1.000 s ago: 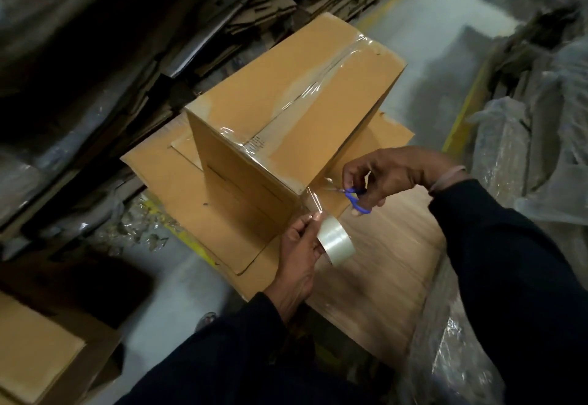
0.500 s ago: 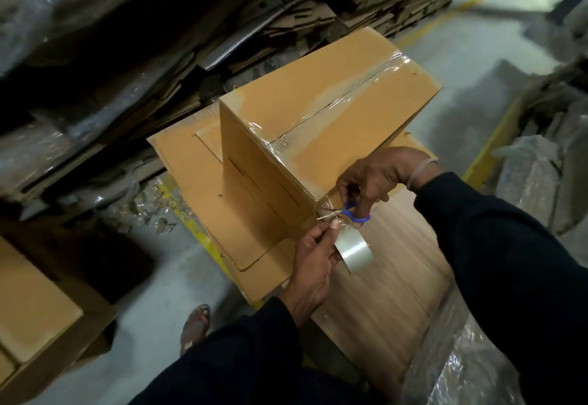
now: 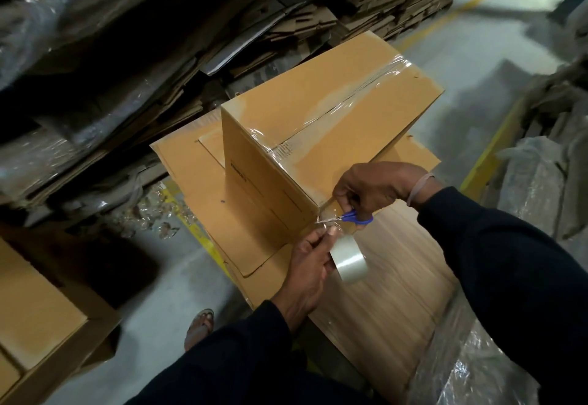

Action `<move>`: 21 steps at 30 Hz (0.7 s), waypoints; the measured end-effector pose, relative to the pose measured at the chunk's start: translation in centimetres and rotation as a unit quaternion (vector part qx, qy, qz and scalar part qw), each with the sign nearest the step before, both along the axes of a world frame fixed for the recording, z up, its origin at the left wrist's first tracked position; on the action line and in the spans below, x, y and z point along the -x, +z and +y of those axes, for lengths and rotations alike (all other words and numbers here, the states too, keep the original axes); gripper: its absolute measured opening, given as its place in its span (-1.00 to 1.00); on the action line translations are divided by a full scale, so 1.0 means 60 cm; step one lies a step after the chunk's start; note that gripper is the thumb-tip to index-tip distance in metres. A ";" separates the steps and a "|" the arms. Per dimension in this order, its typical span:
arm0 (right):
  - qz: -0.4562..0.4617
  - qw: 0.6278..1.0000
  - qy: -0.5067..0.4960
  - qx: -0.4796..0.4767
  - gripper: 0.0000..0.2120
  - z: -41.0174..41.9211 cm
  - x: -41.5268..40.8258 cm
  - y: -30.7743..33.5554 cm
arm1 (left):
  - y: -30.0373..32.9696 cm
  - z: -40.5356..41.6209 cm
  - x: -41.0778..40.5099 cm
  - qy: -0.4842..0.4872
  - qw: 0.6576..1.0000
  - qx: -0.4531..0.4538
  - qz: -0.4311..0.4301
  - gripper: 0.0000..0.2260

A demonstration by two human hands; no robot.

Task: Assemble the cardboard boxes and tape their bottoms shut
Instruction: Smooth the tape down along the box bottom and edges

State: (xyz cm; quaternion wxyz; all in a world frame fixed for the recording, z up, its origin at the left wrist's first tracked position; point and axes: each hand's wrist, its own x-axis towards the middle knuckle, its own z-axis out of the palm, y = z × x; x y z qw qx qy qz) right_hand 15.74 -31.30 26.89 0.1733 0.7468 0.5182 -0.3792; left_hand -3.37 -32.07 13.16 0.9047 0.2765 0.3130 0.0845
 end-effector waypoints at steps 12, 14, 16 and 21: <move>0.100 0.977 -0.185 -0.024 -0.73 -0.074 -0.015 -0.099 | -0.007 0.066 0.051 -0.245 0.966 -0.079 -0.016 -0.74; 0.150 0.961 -0.231 -0.026 -0.75 -0.099 -0.012 -0.132 | -0.006 0.073 0.066 -0.278 0.955 -0.095 -0.030 -0.83; 0.202 0.939 -0.275 -0.044 -0.76 -0.130 0.004 -0.165 | 0.003 0.091 0.078 -0.301 0.947 -0.099 -0.052 -0.91; 0.137 0.835 -0.513 -0.146 -0.82 -0.216 0.094 -0.292 | 0.057 0.172 0.064 -0.305 0.935 -0.105 -0.149 -0.87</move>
